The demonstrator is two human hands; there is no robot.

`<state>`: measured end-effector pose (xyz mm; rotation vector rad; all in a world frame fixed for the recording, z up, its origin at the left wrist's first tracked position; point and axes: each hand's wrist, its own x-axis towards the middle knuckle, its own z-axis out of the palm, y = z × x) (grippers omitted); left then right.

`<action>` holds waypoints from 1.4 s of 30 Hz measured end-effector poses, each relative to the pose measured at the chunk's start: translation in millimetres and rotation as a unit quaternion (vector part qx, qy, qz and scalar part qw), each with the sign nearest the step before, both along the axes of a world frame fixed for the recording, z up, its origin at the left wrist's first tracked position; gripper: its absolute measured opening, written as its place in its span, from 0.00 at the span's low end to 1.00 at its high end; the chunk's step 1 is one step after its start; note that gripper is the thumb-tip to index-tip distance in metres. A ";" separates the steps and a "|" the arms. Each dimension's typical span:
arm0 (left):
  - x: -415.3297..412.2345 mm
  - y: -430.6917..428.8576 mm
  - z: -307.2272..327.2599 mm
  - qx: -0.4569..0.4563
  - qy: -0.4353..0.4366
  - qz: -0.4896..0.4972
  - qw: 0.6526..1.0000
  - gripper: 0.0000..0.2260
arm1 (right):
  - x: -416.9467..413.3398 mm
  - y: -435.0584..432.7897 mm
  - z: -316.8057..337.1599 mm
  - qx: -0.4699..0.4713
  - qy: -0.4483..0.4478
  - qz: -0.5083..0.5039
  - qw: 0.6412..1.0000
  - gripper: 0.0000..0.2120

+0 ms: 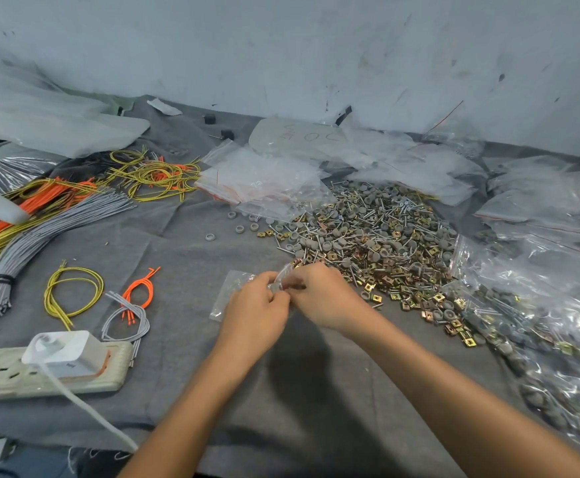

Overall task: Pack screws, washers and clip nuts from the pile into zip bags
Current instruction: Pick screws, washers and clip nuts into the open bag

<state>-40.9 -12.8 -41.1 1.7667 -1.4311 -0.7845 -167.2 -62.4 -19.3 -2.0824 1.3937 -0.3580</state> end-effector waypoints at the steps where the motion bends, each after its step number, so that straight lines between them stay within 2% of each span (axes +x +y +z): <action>1: 0.6 0.6 1.2 0.003 0.001 -0.005 1.000 0.14 | 0.2 -0.4 0.1 0.019 -0.032 -0.013 0.999 0.09; 5: 3.0 0.1 4.1 0.017 0.024 -0.006 1.000 0.19 | 2.4 3.2 0.8 0.124 -0.159 -0.050 0.978 0.12; 8: 5.2 -0.1 2.8 0.015 0.029 -0.002 0.999 0.13 | 3.7 10.1 6.4 0.190 -0.226 -0.050 0.954 0.14; 9: 5.7 -0.1 2.2 0.014 0.024 0.000 1.000 0.12 | 2.0 11.5 9.0 0.166 -0.188 -0.041 0.967 0.14; 11: 6.7 0.1 1.6 0.010 -0.008 0.007 1.000 0.13 | -3.4 14.1 13.3 0.044 0.002 0.009 0.999 0.17; 12: 7.1 0.1 1.9 0.005 -0.030 0.012 0.999 0.15 | -5.0 16.9 15.2 -0.024 0.092 0.036 0.995 0.19; 13: 7.1 0.5 3.3 -0.002 -0.048 0.016 0.999 0.16 | -6.3 20.4 17.3 -0.075 0.144 0.066 0.985 0.20; 15: 6.1 1.3 7.3 -0.009 -0.060 0.012 0.998 0.16 | -8.8 26.1 18.9 -0.131 0.163 0.128 0.969 0.19; 18: 5.1 1.9 11.5 0.005 -0.033 0.003 0.999 0.13 | -15.2 24.6 19.4 -0.171 0.200 0.185 0.947 0.19; 21: 6.3 1.1 12.8 0.008 -0.023 -0.001 1.000 0.17 | -22.2 19.0 16.8 -0.259 0.263 0.223 0.902 0.21; 23: 7.4 0.3 14.0 0.005 -0.042 0.002 0.999 0.16 | -24.2 17.5 12.8 -0.290 0.242 0.233 0.896 0.20; 27: 8.6 -1.9 19.4 -0.029 -0.071 0.042 0.996 0.10 | -27.8 18.3 7.8 -0.279 0.129 0.193 0.932 0.14; 29: 10.9 -1.4 24.8 -0.067 -0.077 0.076 0.992 0.07 | -29.6 21.3 4.5 -0.258 0.041 0.184 0.948 0.18; 32: 21.3 -0.9 35.6 -0.116 -0.084 0.128 0.981 0.10 | -30.3 23.0 3.9 -0.260 -0.084 0.155 0.949 0.23; 35: 36.7 -0.7 49.8 -0.138 -0.091 0.158 0.974 0.12 | -32.3 7.7 7.7 -0.246 -0.168 0.077 0.952 0.18; 37: 43.5 1.6 58.8 -0.156 -0.113 0.156 0.969 0.13 | -37.4 -19.6 10.8 -0.236 -0.139 0.011 0.962 0.12; 39: 44.4 5.9 64.7 -0.173 -0.149 0.138 0.964 0.16 | -42.4 -51.3 14.5 -0.202 -0.054 -0.031 0.977 0.09; 42: 33.1 12.6 61.0 -0.200 -0.196 0.099 0.955 0.14 | -39.5 -91.1 15.6 -0.153 0.052 -0.038 0.986 0.09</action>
